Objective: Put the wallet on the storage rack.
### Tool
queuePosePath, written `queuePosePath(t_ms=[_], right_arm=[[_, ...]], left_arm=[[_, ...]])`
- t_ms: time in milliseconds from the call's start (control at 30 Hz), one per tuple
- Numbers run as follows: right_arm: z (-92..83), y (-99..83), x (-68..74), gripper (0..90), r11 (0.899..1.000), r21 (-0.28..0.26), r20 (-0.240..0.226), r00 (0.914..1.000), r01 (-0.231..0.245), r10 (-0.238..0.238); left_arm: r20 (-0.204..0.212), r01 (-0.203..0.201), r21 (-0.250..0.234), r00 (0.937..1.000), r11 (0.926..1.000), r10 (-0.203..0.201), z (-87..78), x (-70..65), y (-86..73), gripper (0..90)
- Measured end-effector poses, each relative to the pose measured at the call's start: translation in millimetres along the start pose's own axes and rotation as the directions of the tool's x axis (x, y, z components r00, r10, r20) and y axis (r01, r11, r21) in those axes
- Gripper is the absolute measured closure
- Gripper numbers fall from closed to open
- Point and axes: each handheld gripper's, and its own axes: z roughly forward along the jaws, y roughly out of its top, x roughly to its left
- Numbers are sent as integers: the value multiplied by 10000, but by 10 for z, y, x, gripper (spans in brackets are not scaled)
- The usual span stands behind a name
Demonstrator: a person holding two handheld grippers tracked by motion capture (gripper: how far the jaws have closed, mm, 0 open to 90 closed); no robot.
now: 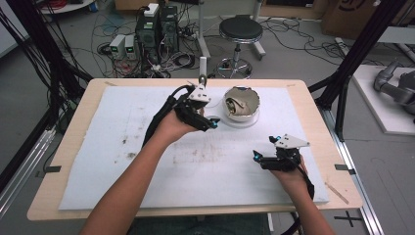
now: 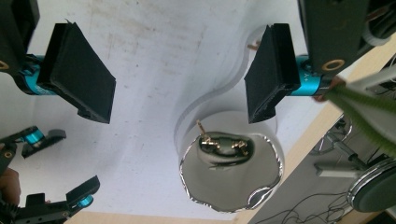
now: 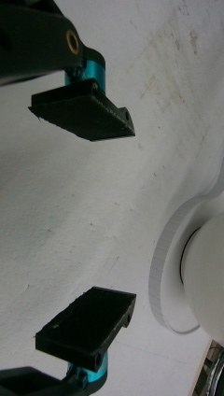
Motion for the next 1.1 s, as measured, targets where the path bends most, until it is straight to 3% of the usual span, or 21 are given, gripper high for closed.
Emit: queuePosePath(t_ms=[300, 600, 800, 900, 1100], right_arm=[[2, -5, -35, 179, 9999, 12, 133, 9999, -110, 110], [18, 15, -23, 179, 9999, -30, 105, 9998, -138, 139], [31, 42, -14, 179, 9999, -91, 121, 9999, -46, 47], [21, 52, -18, 179, 9998, -176, 143, 9999, -43, 45], [13, 50, -34, 179, 9996, -225, 149, 9997, -189, 192]], left_arm=[[-273, 505, -88, 9983, 9987, -507, -343, 63, -393, 226], [-601, 1010, -610, 9927, 9930, -1047, -708, 74, -732, 220], [-933, 1325, -702, 9859, 9887, -1387, -858, 66, -967, 215], [-1129, 1454, -1054, 9811, 9837, -1571, -941, 56, -1087, 215], [-1394, 1634, -1264, 9736, 9784, -1806, -1056, 40, -1308, 215]])
